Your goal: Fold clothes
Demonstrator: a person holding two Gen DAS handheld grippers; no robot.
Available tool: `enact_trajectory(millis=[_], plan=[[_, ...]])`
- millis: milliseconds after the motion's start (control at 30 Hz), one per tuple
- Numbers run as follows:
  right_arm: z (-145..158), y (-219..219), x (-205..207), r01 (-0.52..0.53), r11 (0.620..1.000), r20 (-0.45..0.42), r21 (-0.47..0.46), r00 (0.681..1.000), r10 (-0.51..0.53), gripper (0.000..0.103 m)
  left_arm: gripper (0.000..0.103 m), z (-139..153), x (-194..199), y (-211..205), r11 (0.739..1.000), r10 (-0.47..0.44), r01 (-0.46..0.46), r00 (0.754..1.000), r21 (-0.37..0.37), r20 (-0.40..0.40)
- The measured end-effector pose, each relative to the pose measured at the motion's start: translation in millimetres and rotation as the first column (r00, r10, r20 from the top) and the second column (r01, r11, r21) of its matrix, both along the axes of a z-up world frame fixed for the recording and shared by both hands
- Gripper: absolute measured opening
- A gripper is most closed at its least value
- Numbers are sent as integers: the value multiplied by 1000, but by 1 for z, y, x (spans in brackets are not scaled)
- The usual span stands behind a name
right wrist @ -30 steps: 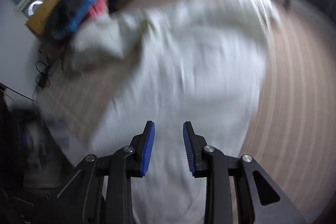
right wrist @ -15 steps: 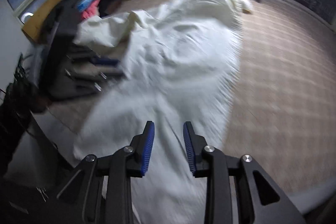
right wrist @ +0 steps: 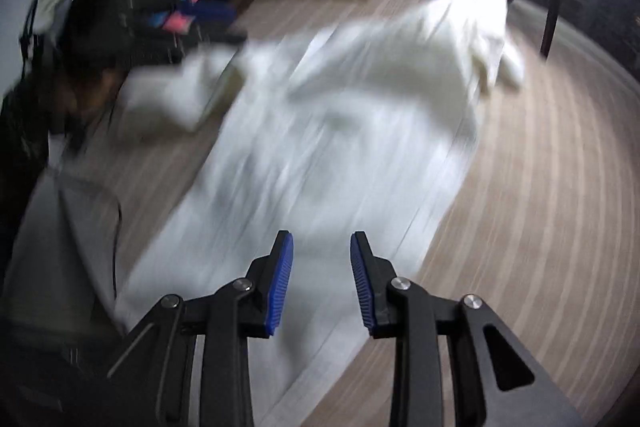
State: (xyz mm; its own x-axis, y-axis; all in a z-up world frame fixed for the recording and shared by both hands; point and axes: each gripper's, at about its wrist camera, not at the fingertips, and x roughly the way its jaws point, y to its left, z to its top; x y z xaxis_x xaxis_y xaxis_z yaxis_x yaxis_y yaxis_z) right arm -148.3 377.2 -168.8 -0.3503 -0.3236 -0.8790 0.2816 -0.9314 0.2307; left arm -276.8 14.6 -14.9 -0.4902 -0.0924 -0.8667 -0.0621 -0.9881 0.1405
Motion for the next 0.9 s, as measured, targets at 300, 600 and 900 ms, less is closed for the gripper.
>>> enact_trajectory(millis=[300, 600, 900], plan=[[-57, 24, -61, 52, 990, 35, -129, 998, -48, 30, 50, -77, -114, -14, 993, 55, -37, 986, -109, 158], [-55, 8, -42, 8, 1000, -82, -20, 997, -10, 30, 2, -67, -93, -11, 976, 155, -146, 987, -163, 42], [-4, 104, -78, 154, 931, -84, -332, 978, -192, 58, 41, -34, -70, -21, 923, 199, -198, 980, -329, -32]])
